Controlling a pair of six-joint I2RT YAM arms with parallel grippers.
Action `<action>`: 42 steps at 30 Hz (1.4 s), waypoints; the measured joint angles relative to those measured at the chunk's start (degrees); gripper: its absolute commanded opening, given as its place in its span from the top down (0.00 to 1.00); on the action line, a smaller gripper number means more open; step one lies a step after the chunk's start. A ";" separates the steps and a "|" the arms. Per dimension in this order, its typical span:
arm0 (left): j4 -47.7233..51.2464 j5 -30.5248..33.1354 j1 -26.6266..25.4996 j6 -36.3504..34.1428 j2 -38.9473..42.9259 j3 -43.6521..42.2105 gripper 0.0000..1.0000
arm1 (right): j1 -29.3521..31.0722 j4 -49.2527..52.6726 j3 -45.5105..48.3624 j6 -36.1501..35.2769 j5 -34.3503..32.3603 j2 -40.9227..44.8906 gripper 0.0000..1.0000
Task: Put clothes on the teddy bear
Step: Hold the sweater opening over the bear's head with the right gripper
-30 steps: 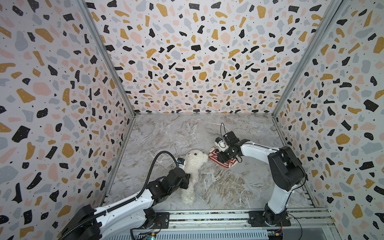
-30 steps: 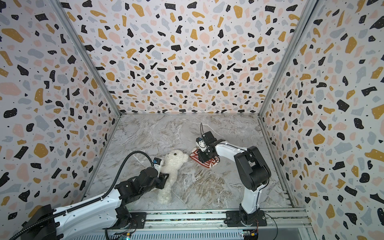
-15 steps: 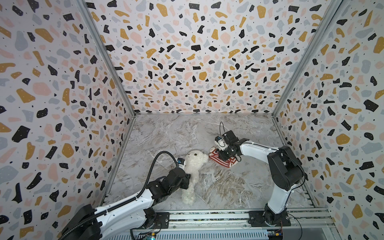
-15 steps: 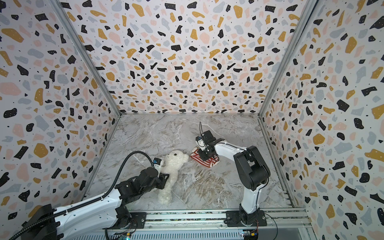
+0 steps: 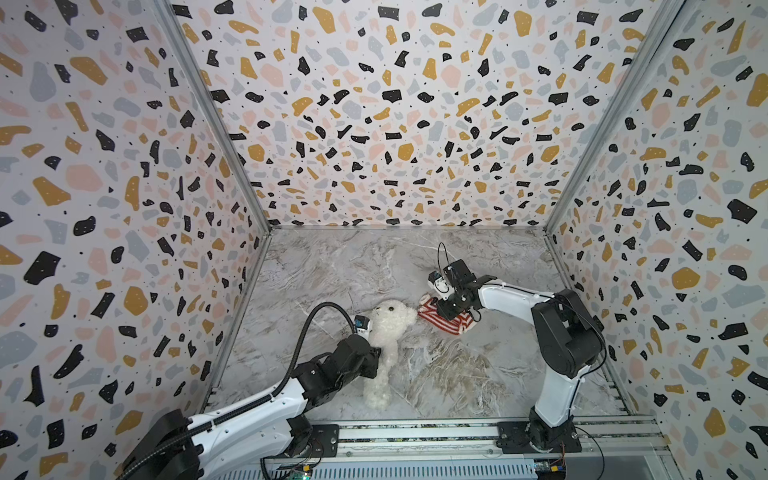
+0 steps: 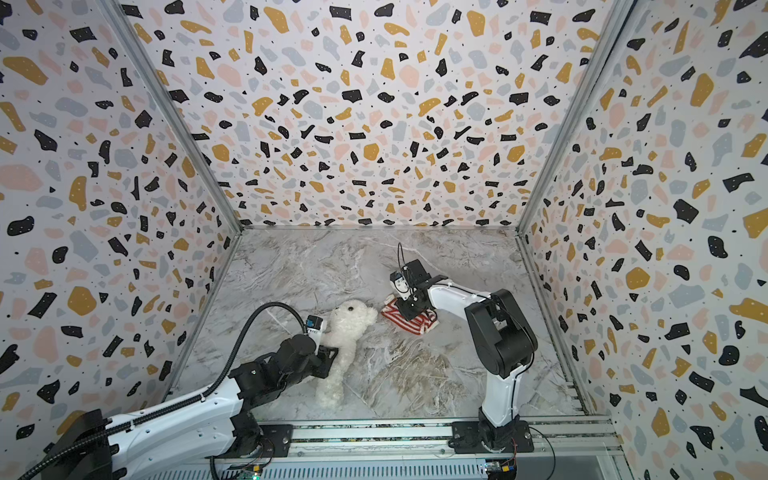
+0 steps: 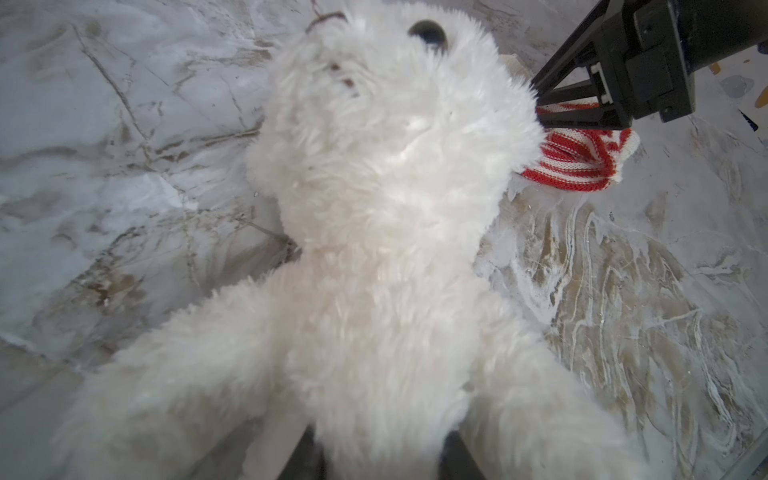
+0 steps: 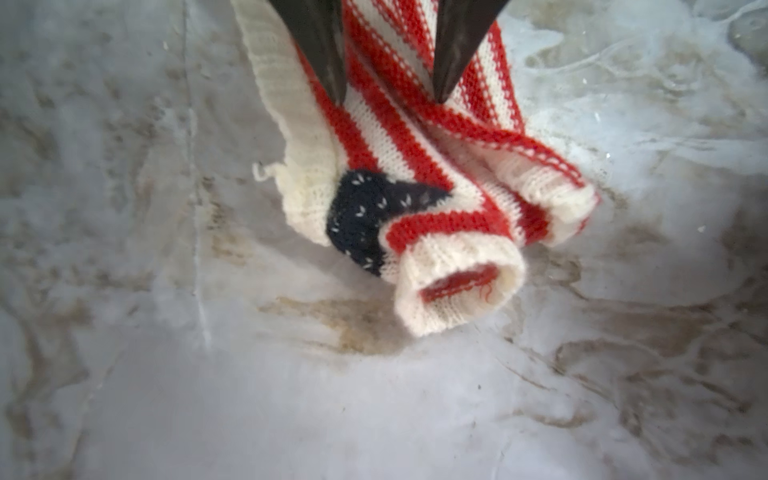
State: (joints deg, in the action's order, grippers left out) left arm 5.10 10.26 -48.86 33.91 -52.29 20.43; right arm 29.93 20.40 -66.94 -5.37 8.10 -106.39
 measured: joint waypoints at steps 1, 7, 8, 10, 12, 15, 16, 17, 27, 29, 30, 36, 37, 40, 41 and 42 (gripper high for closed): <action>0.02 0.00 0.00 0.00 0.00 0.00 0.67 | -0.07 -0.02 0.00 -0.22 0.17 -0.20 0.64; 0.00 0.00 0.00 0.00 0.00 0.00 0.68 | -0.09 0.02 0.00 -1.84 1.44 -0.48 0.69; 0.02 0.00 0.00 -0.02 0.00 0.00 0.67 | -0.09 0.04 0.02 -2.05 1.64 -0.48 0.70; 0.09 0.00 0.00 -0.02 -0.02 0.00 0.68 | -0.09 0.04 0.02 -2.43 1.86 -0.48 0.72; 0.31 0.02 0.00 -0.02 -0.02 0.00 0.68 | -0.09 0.00 0.13 -2.60 2.03 -0.48 0.75; 0.61 0.02 0.00 -0.02 -0.13 0.00 0.68 | -0.09 -0.04 0.68 -2.73 2.43 -0.15 0.84; 0.74 0.02 0.00 -0.02 -0.15 0.00 0.68 | -0.09 -0.02 0.94 -2.80 2.58 0.09 0.87; 0.81 0.02 0.00 -0.02 -0.17 0.00 0.68 | -0.09 -0.04 1.20 -2.84 2.67 0.33 0.91; 1.51 0.04 0.00 -0.20 -0.76 1.46 0.68 | -0.02 -0.07 2.29 -2.64 2.62 3.52 1.00; 1.73 0.02 0.00 -0.26 -1.20 2.08 0.69 | 0.11 -0.09 2.32 -2.56 2.71 4.66 1.00; 1.70 0.00 0.00 -0.26 -1.46 2.25 0.70 | 0.20 -0.09 2.32 -2.45 2.78 5.14 1.00; 2.27 -3.54 -0.55 -3.32 -4.44 3.78 0.73 | 1.57 -0.48 2.40 -0.92 2.80 7.45 1.00; 3.06 -4.04 -1.38 -4.46 -5.46 4.72 0.74 | 1.73 -0.68 2.56 -0.61 2.84 7.89 1.00; 3.78 -6.27 -3.74 -6.88 -8.35 7.28 0.78 | 2.25 -1.11 3.04 0.42 2.97 9.33 1.00; 3.74 -6.91 -4.79 -7.41 -9.20 7.87 0.80 | 2.36 -1.18 3.04 0.63 3.06 9.62 1.00; 3.80 -7.06 -5.77 -7.85 -9.92 8.37 0.82 | 2.47 -1.42 3.04 0.83 3.15 9.70 1.00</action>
State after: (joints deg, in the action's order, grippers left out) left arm 8.91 3.20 -54.63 26.06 -62.22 28.80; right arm 32.40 18.98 -63.90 -4.54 11.25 -96.68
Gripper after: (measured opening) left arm 0.212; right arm 0.043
